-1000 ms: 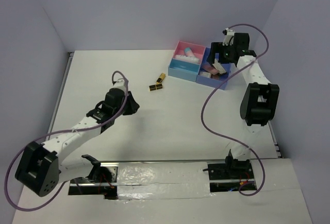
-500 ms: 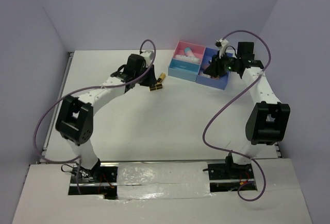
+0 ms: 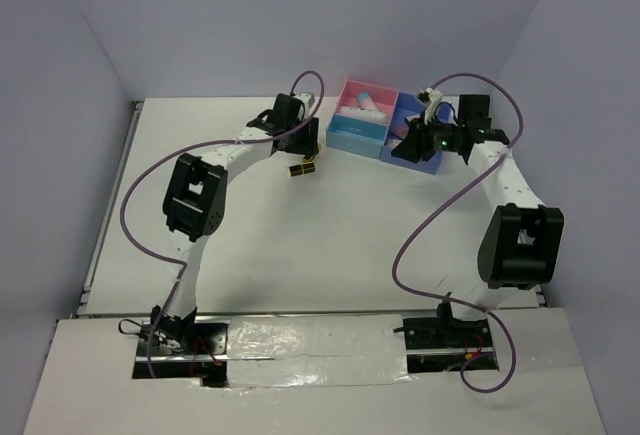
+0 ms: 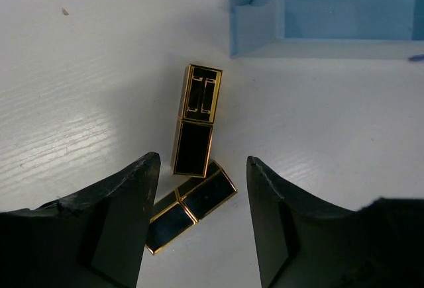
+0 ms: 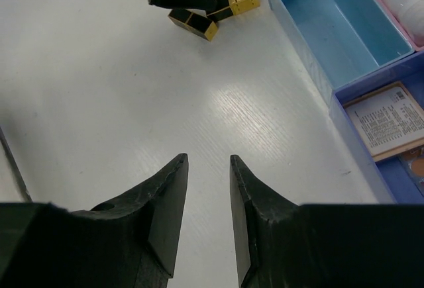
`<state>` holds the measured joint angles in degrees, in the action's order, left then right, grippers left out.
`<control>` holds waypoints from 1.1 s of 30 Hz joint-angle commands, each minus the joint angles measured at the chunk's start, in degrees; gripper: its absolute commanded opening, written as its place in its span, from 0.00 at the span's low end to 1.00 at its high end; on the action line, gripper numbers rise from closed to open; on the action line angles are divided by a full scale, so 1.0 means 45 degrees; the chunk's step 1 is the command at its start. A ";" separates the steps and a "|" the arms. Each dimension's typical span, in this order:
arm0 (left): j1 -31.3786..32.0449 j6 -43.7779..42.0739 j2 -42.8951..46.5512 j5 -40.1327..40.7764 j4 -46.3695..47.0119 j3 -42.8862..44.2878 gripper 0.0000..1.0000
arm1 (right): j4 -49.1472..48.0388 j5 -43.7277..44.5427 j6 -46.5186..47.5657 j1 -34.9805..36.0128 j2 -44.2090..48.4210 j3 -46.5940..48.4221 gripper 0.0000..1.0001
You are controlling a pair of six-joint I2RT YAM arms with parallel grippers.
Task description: Organize the makeup
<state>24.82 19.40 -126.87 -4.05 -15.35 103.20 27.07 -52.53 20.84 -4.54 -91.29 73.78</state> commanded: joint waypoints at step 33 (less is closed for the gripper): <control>0.0793 -0.0502 -0.2510 0.3694 0.0228 0.2283 0.42 | -0.1231 -0.0455 -0.0940 -0.0105 0.1048 -0.0946 0.42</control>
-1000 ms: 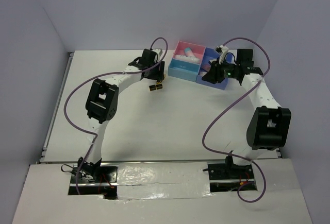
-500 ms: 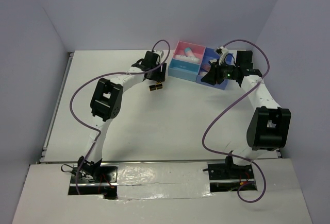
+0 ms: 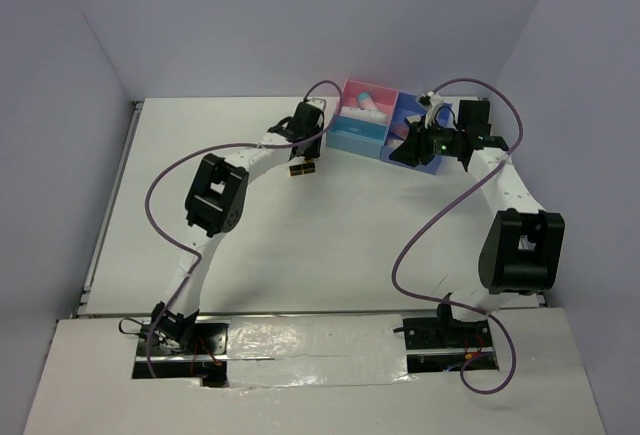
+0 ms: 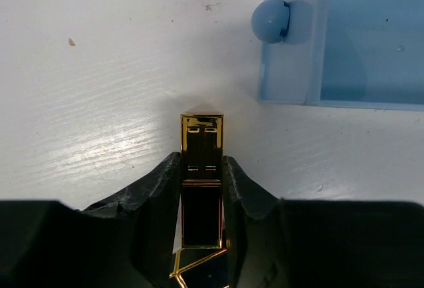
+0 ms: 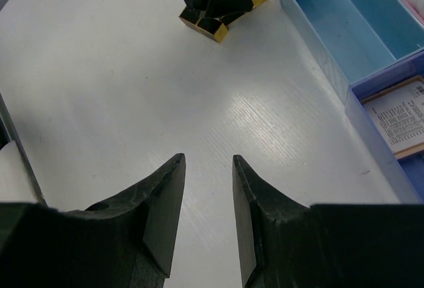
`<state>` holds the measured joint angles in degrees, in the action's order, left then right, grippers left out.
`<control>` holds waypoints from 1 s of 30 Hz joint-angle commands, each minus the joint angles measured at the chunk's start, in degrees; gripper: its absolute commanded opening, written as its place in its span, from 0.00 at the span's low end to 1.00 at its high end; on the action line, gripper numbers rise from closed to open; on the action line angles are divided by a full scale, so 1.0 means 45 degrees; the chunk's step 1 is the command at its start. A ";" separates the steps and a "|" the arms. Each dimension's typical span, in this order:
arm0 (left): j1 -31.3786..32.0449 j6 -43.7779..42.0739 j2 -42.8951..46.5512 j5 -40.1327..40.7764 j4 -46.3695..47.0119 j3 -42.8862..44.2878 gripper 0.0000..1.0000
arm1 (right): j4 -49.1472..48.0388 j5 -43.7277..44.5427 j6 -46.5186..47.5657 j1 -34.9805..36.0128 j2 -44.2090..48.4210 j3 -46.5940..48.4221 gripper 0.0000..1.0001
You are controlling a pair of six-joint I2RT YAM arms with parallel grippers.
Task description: Organize the makeup
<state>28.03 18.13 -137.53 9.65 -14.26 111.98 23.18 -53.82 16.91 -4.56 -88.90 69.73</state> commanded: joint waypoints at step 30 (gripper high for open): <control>-0.1014 0.0503 0.6401 -0.5676 0.4047 -0.5744 0.00 | -0.0327 -0.0012 -0.0163 -0.0081 0.0850 -0.0243 0.43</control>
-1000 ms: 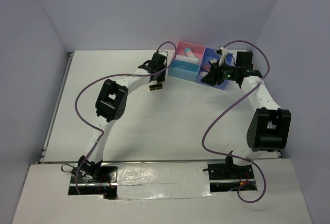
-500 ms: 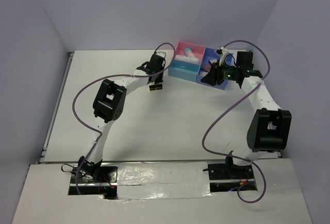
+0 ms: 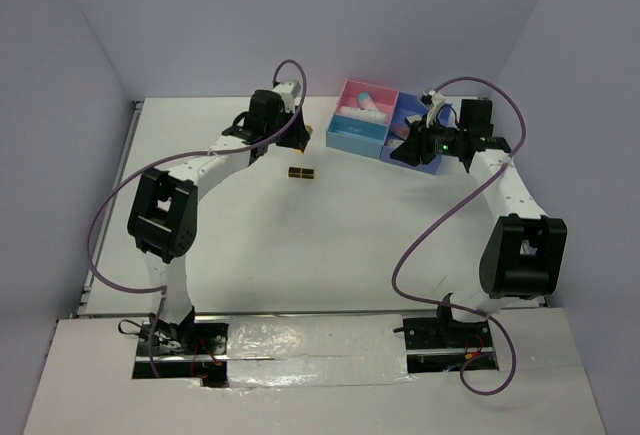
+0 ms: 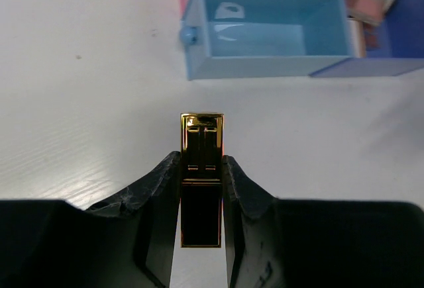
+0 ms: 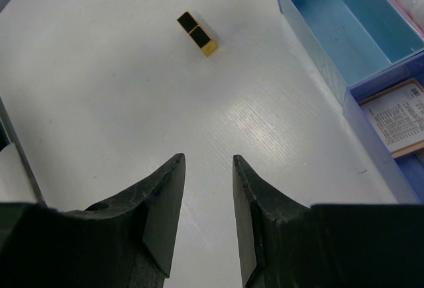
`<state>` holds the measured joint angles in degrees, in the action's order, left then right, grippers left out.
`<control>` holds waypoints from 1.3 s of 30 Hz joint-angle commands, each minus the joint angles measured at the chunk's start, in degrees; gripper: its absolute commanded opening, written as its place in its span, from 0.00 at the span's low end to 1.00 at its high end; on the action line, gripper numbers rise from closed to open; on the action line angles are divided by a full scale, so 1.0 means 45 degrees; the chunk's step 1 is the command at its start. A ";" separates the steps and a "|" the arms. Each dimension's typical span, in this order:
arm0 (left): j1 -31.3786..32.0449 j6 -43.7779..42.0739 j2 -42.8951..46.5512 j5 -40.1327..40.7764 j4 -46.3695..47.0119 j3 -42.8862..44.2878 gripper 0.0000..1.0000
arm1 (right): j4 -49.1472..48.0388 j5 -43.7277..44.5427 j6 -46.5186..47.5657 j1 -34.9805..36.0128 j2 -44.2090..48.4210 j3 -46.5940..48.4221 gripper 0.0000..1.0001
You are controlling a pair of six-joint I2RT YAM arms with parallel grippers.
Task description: Organize the makeup
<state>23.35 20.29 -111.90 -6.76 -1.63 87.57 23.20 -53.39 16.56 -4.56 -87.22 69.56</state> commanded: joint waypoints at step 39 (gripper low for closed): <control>0.1450 -0.5543 -0.4020 -0.3770 0.8133 0.3235 0.00 | -0.0819 -0.0265 -0.0183 -0.0589 0.0964 -0.0653 0.45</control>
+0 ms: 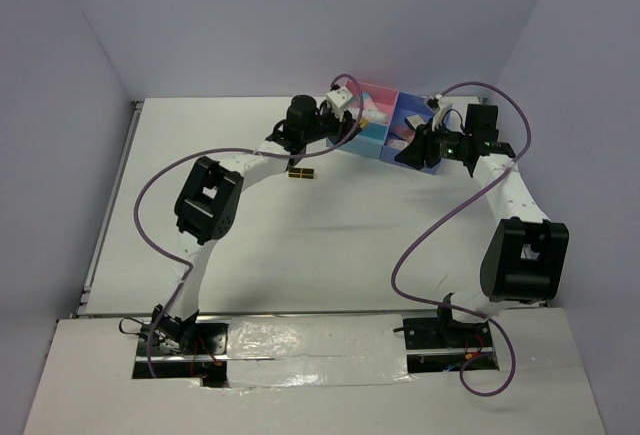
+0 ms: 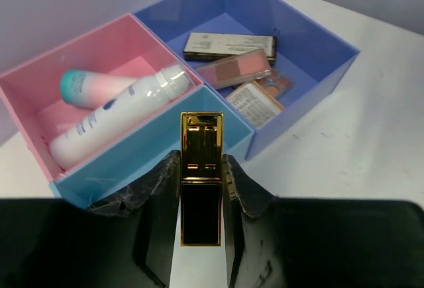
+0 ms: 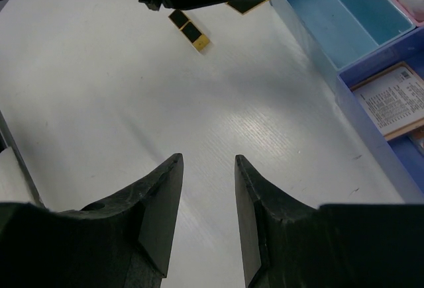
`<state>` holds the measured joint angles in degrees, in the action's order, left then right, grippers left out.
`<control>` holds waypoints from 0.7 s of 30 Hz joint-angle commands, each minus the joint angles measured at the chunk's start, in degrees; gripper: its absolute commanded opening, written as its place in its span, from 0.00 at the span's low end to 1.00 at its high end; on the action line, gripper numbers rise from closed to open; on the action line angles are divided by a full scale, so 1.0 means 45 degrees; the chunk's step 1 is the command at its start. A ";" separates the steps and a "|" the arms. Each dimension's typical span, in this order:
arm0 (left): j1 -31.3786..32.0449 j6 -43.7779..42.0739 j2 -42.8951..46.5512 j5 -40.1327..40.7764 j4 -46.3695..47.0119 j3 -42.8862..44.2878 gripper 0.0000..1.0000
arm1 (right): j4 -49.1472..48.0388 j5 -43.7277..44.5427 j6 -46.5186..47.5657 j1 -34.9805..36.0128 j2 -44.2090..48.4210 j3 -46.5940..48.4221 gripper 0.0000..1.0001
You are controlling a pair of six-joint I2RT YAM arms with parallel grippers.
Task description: Organize the makeup
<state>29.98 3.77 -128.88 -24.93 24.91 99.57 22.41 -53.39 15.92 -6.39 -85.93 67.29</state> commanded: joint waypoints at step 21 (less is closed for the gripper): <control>0.0174 -0.4412 -0.2728 0.1770 0.1321 0.2953 0.15 | -0.1270 -0.0793 -0.0452 -0.0396 0.1049 -0.0636 0.45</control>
<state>30.44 -13.52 -140.57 -16.86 29.19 111.04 19.57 -55.20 14.35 -7.70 -84.12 65.08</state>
